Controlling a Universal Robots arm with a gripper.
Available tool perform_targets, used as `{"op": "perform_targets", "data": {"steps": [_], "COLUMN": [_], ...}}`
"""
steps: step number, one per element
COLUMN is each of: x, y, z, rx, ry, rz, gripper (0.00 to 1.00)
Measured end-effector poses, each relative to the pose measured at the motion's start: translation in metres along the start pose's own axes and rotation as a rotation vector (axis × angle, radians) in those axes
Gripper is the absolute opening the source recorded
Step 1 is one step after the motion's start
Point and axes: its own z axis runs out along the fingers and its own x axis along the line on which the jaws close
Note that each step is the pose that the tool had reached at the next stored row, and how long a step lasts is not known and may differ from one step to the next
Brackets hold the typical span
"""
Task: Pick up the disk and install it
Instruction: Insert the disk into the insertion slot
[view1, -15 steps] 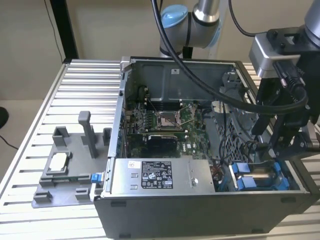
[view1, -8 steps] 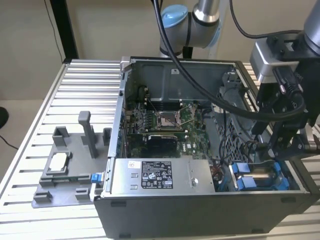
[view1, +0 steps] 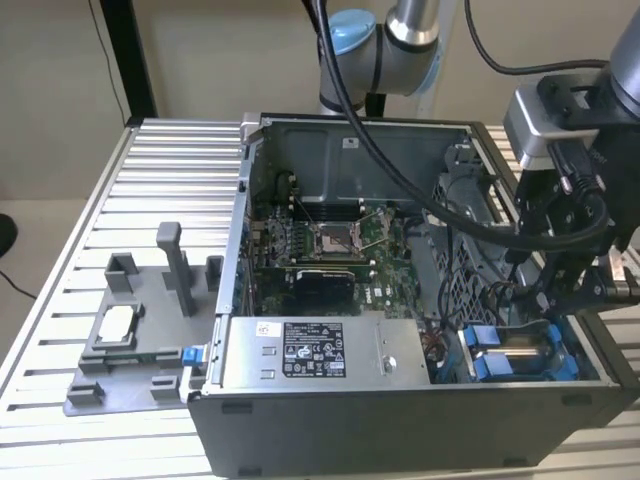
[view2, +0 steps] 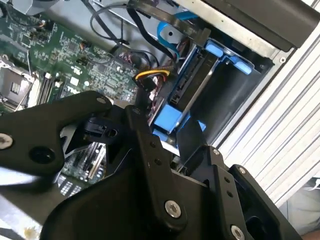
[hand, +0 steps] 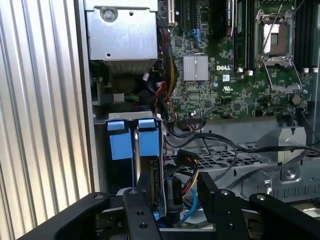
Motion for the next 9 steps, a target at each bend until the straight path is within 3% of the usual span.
{"op": "perform_targets", "data": {"steps": [2,9], "x": [0.0004,0.0013], "y": [-0.0007,-0.0007], "z": [0.0030,0.0129], "rx": [-0.0001,0.0006], "ry": [-0.0034,-0.0063], "rz": [0.000,0.000], "gripper": [1.00,1.00]}}
